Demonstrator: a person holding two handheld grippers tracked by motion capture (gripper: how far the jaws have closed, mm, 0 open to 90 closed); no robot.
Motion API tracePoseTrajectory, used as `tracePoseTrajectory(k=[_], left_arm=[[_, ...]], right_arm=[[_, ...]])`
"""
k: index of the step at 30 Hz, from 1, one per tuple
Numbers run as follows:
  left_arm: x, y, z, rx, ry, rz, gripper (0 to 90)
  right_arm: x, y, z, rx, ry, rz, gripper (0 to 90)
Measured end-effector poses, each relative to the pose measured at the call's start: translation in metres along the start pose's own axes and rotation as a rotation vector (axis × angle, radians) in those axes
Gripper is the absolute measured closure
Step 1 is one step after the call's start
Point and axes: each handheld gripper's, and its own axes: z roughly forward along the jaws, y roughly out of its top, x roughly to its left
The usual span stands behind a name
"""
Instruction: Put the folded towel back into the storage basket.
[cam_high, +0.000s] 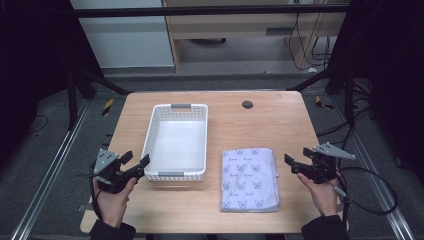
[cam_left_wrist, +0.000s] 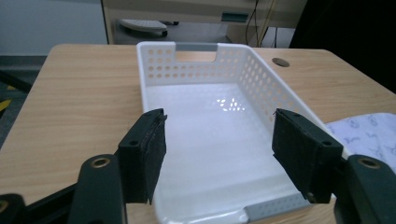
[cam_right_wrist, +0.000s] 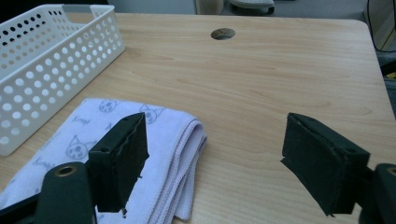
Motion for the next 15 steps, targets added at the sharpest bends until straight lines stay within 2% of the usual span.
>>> tracePoseTrajectory(k=[9, 10, 11, 15], left_arm=[[-0.048, 0.020, 0.017, -0.020, -0.082, 0.058, 33.8], [-0.048, 0.020, 0.017, -0.020, -0.082, 0.058, 34.0], [-0.057, 0.022, 0.020, -0.023, -0.093, 0.067, 34.4], [-0.074, 0.026, 0.026, -0.026, -0.125, 0.081, 34.9]], right_arm=[[0.000, 0.024, 0.001, -0.036, -0.014, 0.029, 21.8], [0.000, 0.027, 0.002, -0.037, -0.016, 0.032, 21.8], [-0.001, 0.030, 0.002, -0.036, -0.019, 0.035, 21.4], [0.000, 0.037, 0.004, -0.043, -0.009, 0.054, 19.6]])
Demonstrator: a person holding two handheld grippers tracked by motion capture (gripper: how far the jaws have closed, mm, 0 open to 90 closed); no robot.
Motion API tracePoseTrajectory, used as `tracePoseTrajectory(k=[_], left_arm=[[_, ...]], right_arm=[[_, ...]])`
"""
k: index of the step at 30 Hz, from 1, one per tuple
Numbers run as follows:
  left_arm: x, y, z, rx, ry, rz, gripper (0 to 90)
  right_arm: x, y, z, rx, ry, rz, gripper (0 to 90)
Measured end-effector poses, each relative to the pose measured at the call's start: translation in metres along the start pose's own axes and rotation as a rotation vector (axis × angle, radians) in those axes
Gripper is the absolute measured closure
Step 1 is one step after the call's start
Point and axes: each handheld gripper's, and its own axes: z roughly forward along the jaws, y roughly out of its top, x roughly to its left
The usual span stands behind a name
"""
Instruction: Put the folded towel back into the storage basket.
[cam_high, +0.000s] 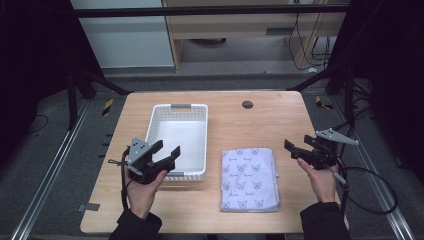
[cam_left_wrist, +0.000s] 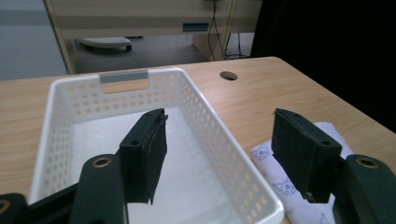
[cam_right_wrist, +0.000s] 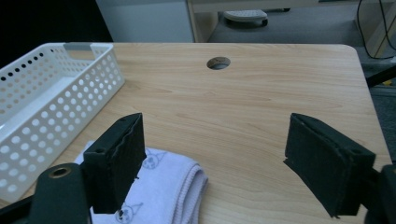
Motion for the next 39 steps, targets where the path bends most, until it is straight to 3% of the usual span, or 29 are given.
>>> tracePoseTrajectory(k=[11, 16, 20, 25, 29, 39], left_arm=[[-0.034, -0.001, 0.021, 0.018, -0.054, 0.006, 38.2], [-0.053, -0.008, 0.032, 0.038, -0.086, 0.020, 39.5], [-0.064, -0.013, 0.038, 0.048, -0.085, 0.045, 40.2], [-0.073, -0.022, 0.044, 0.057, -0.101, 0.045, 42.7], [-0.081, -0.030, 0.047, 0.067, -0.110, 0.037, 44.5], [-0.098, -0.049, 0.051, 0.096, -0.110, 0.074, 47.1]], right_arm=[[0.015, 0.008, 0.011, 0.001, 0.010, -0.024, 19.7], [0.025, 0.008, 0.023, 0.025, 0.014, -0.042, 22.0], [0.025, 0.008, 0.028, 0.030, 0.009, -0.034, 23.2], [0.024, 0.004, 0.031, 0.015, 0.007, -0.013, 24.3], [0.024, -0.001, 0.037, 0.032, 0.010, -0.008, 25.2], [0.028, -0.019, 0.050, 0.079, 0.057, -0.014, 28.5]])
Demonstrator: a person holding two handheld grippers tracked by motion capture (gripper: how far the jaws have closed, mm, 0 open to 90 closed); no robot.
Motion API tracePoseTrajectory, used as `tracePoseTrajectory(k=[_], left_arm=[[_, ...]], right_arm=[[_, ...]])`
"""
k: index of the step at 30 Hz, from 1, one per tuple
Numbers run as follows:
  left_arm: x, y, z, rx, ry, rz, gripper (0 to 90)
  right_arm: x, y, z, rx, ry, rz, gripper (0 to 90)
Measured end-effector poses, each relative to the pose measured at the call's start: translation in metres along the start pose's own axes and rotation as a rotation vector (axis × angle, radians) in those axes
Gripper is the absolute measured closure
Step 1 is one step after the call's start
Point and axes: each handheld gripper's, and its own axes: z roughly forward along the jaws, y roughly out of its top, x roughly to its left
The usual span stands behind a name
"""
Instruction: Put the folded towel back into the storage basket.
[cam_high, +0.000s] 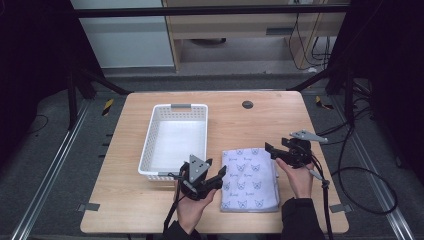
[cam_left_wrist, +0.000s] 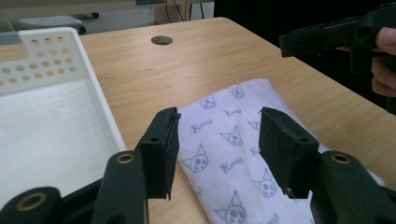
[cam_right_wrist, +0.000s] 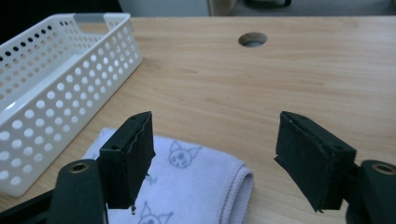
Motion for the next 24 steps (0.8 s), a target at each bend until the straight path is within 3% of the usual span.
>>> tracePoseTrajectory(k=[10, 24], left_arm=[[-0.011, -0.024, 0.013, 0.063, -0.033, -0.006, 50.0], [-0.016, -0.046, 0.023, 0.128, -0.040, -0.021, 52.4]], right_arm=[[-0.010, -0.017, 0.007, 0.052, -0.002, 0.009, 32.3], [-0.012, -0.032, 0.017, 0.088, 0.007, 0.026, 34.0]])
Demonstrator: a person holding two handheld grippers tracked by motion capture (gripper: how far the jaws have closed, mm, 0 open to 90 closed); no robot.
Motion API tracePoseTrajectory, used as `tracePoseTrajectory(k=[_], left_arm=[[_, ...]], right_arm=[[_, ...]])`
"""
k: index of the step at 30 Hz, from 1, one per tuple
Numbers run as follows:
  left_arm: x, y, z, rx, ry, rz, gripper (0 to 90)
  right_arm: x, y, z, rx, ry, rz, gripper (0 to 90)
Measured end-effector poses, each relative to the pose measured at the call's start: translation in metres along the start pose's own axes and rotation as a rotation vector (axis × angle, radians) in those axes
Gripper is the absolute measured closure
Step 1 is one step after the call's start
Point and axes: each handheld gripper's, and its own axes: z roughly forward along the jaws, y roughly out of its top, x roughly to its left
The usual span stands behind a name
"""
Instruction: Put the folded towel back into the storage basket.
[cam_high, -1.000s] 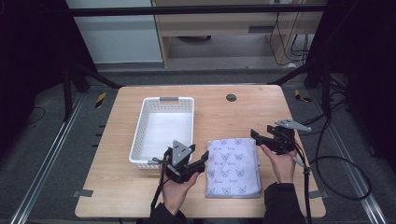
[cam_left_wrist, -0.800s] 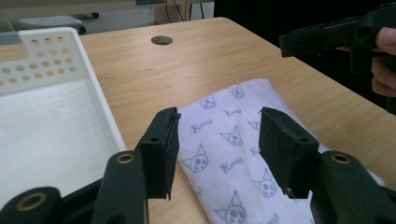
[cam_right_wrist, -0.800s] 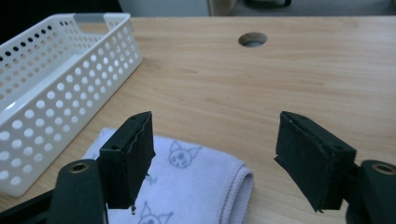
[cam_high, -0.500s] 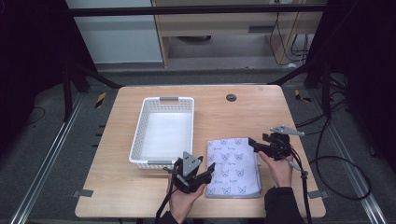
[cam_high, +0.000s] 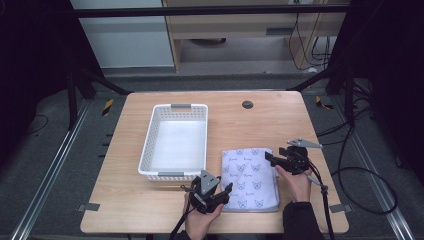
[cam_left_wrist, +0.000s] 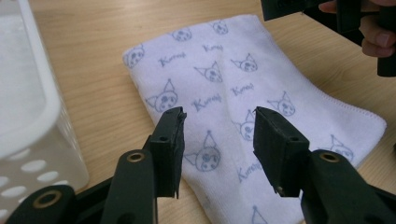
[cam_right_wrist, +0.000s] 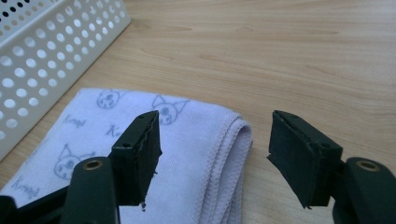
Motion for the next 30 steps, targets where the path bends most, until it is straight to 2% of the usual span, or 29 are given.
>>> tracePoseTrajectory(k=[5, 15, 23, 30], left_arm=[[-0.003, -0.008, 0.007, 0.033, 0.012, -0.003, 52.1], [0.002, -0.019, 0.022, 0.101, 0.041, -0.010, 48.4], [0.004, -0.023, 0.028, 0.120, 0.051, -0.021, 43.1], [0.006, -0.025, 0.033, 0.132, 0.046, -0.037, 38.6]], right_arm=[[0.000, -0.004, 0.005, 0.015, -0.001, 0.005, 34.6], [-0.004, -0.014, 0.016, 0.056, -0.005, 0.008, 37.6], [-0.005, -0.019, 0.023, 0.096, 0.007, 0.014, 43.2], [-0.005, -0.021, 0.027, 0.117, 0.005, 0.016, 44.3]])
